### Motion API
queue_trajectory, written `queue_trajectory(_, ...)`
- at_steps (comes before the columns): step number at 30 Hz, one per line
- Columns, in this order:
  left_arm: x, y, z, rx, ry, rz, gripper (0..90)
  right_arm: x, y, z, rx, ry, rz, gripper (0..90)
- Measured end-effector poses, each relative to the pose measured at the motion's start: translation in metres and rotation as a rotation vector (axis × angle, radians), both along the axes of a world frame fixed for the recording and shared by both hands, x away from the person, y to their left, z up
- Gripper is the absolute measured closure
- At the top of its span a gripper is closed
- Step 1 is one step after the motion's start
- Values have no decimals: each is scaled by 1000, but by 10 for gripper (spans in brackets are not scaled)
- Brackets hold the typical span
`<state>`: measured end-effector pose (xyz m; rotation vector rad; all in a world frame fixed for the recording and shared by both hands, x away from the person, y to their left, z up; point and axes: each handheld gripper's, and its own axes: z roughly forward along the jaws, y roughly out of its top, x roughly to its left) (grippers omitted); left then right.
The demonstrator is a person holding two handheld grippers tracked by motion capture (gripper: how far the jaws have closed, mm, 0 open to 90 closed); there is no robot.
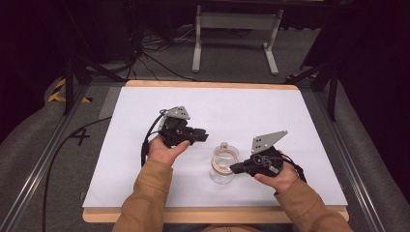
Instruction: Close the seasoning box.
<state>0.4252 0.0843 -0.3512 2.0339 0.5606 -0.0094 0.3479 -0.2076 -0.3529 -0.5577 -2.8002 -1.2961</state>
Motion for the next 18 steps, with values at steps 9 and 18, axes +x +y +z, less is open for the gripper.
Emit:
queue_trajectory(9, 1, -1, -1, 4, 11, -10, 725, -1, -1, 1, -35, 21, 22, 896)
queue_trajectory(18, 1, 1, -1, -8, 19, -1, 719, -2, -3, 3, -36, 41, 38, 895)
